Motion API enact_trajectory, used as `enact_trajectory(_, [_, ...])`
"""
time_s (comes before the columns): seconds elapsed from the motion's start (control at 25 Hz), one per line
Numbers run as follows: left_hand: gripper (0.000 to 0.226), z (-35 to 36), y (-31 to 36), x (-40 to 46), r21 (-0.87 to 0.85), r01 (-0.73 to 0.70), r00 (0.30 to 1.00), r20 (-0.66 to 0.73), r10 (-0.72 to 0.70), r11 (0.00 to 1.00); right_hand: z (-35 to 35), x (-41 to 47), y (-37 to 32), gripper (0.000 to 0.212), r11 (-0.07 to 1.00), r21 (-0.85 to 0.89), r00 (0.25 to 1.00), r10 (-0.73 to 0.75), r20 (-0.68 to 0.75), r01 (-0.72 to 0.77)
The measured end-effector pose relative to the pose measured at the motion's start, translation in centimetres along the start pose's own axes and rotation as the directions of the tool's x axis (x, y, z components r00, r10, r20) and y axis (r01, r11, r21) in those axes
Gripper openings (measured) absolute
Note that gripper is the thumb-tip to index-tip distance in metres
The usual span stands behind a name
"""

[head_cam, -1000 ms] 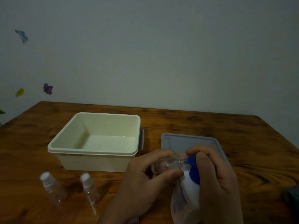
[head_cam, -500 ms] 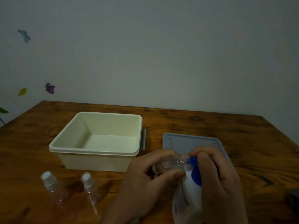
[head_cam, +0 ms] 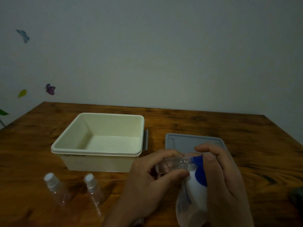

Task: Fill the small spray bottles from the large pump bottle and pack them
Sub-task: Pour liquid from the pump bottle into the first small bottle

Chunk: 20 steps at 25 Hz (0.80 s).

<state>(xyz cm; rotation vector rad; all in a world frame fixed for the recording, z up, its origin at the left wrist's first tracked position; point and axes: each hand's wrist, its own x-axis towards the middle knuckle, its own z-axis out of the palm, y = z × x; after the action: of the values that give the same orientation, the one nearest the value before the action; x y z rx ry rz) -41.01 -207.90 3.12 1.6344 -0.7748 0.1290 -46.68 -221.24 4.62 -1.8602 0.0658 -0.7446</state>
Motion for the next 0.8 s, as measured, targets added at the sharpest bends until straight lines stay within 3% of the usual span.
enact_trajectory(0.52, [0.030,0.07,-0.02,-0.12,0.003,0.008,1.000,-0.009,-0.008,1.000,0.59,-0.34,-0.16,0.019,0.999,-0.029,0.996,-0.044,-0.075,0.042])
enact_trajectory(0.8, [0.031,0.11,0.18,-0.12,0.016,-0.023,0.999,-0.027,0.024,1.000,0.18,-0.53,-0.09,0.025,0.998,-0.057,0.997,-0.043,-0.069,0.039])
